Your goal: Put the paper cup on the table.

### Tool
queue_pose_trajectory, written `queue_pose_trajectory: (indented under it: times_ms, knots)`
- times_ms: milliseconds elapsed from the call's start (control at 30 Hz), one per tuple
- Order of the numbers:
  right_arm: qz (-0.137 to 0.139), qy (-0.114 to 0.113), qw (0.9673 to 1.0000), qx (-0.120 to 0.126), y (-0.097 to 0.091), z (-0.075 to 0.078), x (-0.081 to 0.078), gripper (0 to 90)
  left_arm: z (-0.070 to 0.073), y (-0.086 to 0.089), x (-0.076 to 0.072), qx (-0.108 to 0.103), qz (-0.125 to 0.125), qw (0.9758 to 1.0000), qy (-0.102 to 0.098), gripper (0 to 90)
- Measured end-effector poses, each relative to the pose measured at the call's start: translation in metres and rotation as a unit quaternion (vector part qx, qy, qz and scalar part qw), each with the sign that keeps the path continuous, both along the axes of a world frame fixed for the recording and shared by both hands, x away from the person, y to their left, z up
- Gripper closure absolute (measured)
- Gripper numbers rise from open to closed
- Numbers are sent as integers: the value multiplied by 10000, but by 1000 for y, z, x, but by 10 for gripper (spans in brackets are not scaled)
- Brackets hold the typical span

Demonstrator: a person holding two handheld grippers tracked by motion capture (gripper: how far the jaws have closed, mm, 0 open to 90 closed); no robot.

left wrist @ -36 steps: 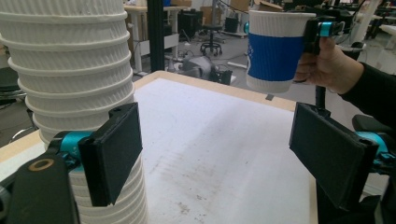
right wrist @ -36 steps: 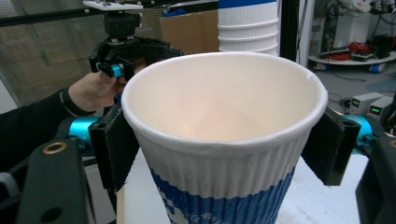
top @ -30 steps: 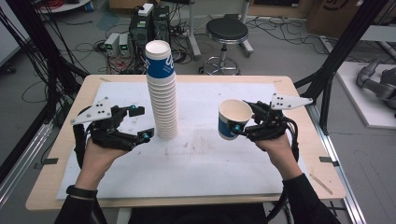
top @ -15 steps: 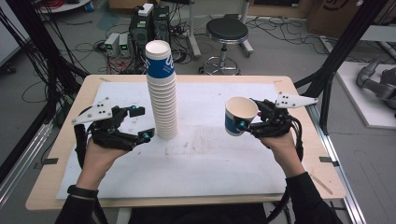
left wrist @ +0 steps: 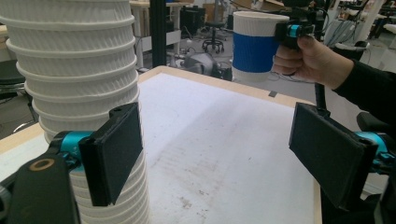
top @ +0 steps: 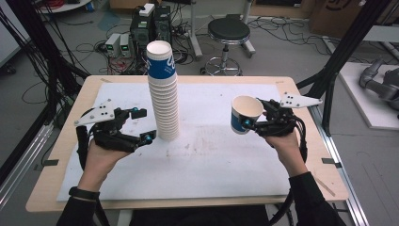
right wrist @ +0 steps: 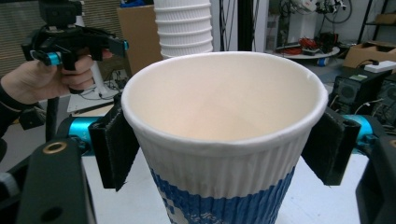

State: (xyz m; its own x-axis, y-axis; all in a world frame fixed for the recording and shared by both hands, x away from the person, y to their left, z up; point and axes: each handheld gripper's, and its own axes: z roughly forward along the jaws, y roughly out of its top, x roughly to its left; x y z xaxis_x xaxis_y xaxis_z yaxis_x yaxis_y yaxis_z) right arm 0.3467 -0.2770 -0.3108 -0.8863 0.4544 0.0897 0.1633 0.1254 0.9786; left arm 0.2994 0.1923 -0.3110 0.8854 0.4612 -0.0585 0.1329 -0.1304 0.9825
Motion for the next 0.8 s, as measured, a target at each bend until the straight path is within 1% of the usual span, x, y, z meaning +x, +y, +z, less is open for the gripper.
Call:
queue_pose_trajectory:
  times_ms: [100, 167, 200, 333, 467, 500, 567, 700, 733, 800]
  knots:
    - [-63, -10, 10000, -29, -1, -4, 2, 223, -1, -1, 0, 16, -2, 10000, 12, 172]
    - [-92, 56, 9999, -48, -3, -6, 5, 223, -1, -2, 1, 33, -15, 10000, 25, 172]
    - [-128, 18, 9999, -42, -4, -8, 6, 223, -2, -3, 1, 29, -21, 10000, 26, 172]
    - [-217, 53, 9997, -68, -5, -15, 9, 223, -4, -3, 2, 32, 3, 10000, 35, 172]
    - [-357, 111, 9992, -111, -8, -23, 13, 223, -4, -2, 4, -3, 21, 10000, 19, 172]
    - [-379, 110, 9992, -87, -9, -25, 13, 223, -4, -2, 4, -16, 23, 10000, -5, 172]
    - [-459, 175, 9987, -100, -11, -29, 15, 223, -3, -3, 4, 0, 19, 10000, -11, 172]
    - [-563, 194, 9982, -119, -14, -37, 18, 223, -3, -3, 4, -14, 8, 10000, -24, 172]
    - [-594, 159, 9980, -115, -14, -39, 19, 223, -3, -4, 4, -7, 8, 10000, -25, 172]
    - [-642, 216, 9976, -136, -15, -42, 20, 223, -3, -4, 5, 5, 19, 10000, -40, 172]
